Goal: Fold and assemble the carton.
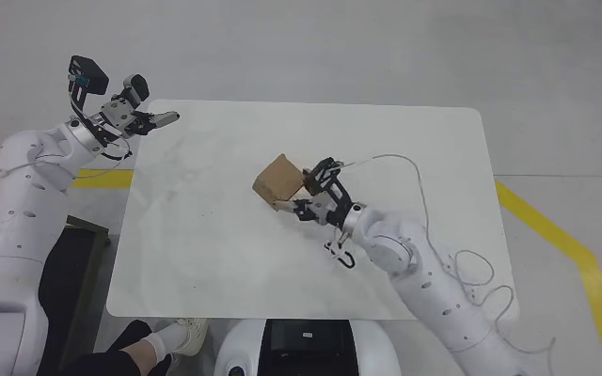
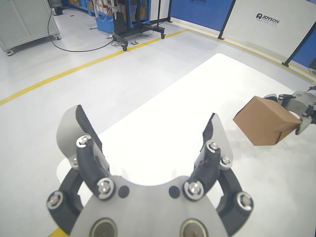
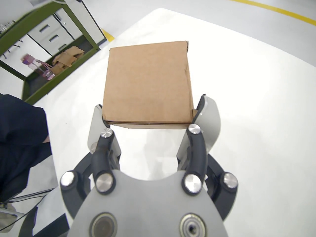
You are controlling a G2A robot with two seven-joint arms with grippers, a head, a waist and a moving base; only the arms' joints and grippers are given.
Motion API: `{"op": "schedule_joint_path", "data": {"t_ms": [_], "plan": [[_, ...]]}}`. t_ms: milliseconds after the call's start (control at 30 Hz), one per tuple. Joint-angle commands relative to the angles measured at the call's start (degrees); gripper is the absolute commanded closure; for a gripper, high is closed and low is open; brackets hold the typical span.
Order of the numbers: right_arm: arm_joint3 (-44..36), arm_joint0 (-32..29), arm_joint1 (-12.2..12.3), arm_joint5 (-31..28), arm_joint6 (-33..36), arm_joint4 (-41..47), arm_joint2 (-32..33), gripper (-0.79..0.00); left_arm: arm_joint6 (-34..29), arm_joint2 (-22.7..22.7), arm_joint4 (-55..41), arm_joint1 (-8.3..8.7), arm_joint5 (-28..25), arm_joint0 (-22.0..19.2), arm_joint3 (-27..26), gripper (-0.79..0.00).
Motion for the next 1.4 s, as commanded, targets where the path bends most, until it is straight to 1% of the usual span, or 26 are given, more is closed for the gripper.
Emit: {"op": "schedule_joint_path", "data": {"t_ms": [0, 133, 300, 433, 500, 567, 700, 800, 900, 967, 1100, 1233, 1367], "plan": [[-0.55, -0.66, 0.19, -3.3, 0.48, 7.07, 1.66, 0.0, 0.0, 0.0, 0.0, 0.0, 0.0, 0.0, 0.0, -0.785], [-0.37, -1.02, 0.82, -9.36, 3.33, 18.77, 5.56, 0.0, 0.0, 0.0, 0.0, 0.0, 0.0, 0.0, 0.0, -0.785], [0.22, -1.17, 1.74, -16.97, 9.28, 33.51, 8.97, 0.0, 0.0, 0.0, 0.0, 0.0, 0.0, 0.0, 0.0, -0.785], [0.61, -1.52, 2.46, -19.9, 14.48, 47.33, 10.85, 0.0, 0.0, 0.0, 0.0, 0.0, 0.0, 0.0, 0.0, -0.785], [1.2, -1.44, 2.76, -19.65, 17.54, 57.15, 11.4, 0.0, 0.0, 0.0, 0.0, 0.0, 0.0, 0.0, 0.0, -0.785], [1.81, -0.92, 3.05, -18.12, 19.76, 62.99, 12.45, 0.0, 0.0, 0.0, 0.0, 0.0, 0.0, 0.0, 0.0, -0.785], [2.12, -0.23, 3.22, -16.64, 25.34, 78.02, 12.65, 0.0, 0.0, 0.0, 0.0, 0.0, 0.0, 0.0, 0.0, -0.785], [3.08, 0.48, 3.23, -14.64, 31.13, 89.39, 12.42, 0.0, 0.0, 0.0, 0.0, 0.0, 0.0, 0.0, 0.0, -0.785], [4.92, 1.62, 3.14, -13.02, 36.97, 97.96, 12.43, 0.0, 0.0, 0.0, 0.0, 0.0, 0.0, 0.0, 0.0, -0.785], [6.33, 2.55, 3.11, -13.49, 40.55, 100.3, 12.68, 0.0, 0.0, 0.0, 0.0, 0.0, 0.0, 0.0, 0.0, -0.785], [7.11, 3.42, 2.77, -11.78, 46.35, 106.42, 11.77, 0.0, 0.0, 0.0, 0.0, 0.0, 0.0, 0.0, 0.0, -0.785], [7.81, 3.97, 2.67, -9.25, 50.44, 107.93, 11.5, 0.0, 0.0, 0.0, 0.0, 0.0, 0.0, 0.0, 0.0, -0.785], [7.51, 3.91, 2.75, -10.06, 49.64, 100.2, 11.42, 0.0, 0.0, 0.0, 0.0, 0.0, 0.0, 0.0, 0.0, -0.785]]}}
